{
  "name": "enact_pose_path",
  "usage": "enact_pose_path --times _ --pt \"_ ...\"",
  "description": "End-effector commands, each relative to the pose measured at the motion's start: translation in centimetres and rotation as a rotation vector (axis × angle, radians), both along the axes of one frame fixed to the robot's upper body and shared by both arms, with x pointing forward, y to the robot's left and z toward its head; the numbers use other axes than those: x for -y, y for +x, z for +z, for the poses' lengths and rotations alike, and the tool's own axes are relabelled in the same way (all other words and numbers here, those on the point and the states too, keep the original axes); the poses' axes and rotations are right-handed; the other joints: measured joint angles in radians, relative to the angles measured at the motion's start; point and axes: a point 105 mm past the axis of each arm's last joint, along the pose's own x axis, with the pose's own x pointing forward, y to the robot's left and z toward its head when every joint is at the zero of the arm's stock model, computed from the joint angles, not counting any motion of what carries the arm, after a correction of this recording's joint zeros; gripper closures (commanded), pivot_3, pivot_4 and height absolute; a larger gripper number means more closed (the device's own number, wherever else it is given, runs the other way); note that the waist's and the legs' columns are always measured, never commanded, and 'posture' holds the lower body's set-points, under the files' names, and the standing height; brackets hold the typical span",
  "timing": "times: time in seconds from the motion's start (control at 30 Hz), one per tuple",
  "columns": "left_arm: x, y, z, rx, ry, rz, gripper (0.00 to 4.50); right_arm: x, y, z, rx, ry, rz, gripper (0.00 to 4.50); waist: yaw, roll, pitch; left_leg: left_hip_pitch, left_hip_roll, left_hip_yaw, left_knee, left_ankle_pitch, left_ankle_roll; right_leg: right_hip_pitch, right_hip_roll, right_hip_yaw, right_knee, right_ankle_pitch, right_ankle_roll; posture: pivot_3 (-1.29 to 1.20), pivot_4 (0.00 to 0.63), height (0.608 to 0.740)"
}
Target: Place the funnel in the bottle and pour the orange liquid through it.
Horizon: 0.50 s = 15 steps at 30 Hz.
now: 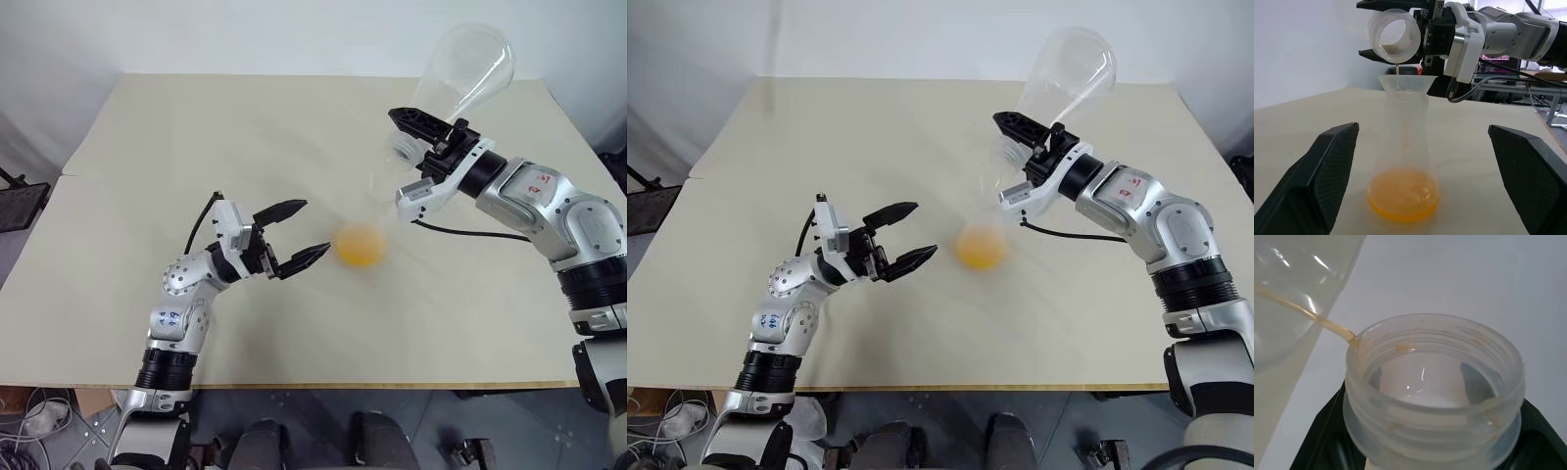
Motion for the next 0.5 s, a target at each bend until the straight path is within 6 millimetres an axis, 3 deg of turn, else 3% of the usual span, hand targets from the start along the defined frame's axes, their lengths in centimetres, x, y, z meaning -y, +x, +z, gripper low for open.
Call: enact_pose_path --times 0.03,0.3,0.5 --pt "0.1 -0.3 0.6 0.036 -0.001 -0.003 0.0 -0.5 -1.3 2.3 0.079 0.011 0.051 2.04 0.0 0.0 0.0 0.0 0.0 0.0 0.0 0.0 0.0 0.0 0.0 0.0 0.0 0.0 0.0 0.0 0.15 0.74" --pt "0.1 -0.3 0.6 0.035 0.002 -0.002 0.0 -0.2 -1.6 2.3 -0.008 0.12 0.077 2.04 0.0 0.0 0.0 0.0 0.0 0.0 0.0 0.0 0.0 0.0 0.0 0.0 0.0 0.0 0.0 0.0 0.15 0.74" --pt "-0.1 -0.3 0.6 0.033 0.009 -0.002 0.0 0.8 -1.4 2.8 -0.252 0.417 0.113 2.04 0.0 0.0 0.0 0.0 0.0 0.0 0.0 0.0 0.0 0.0 0.0 0.0 0.0 0.0 0.0 0.0 0.15 0.74"
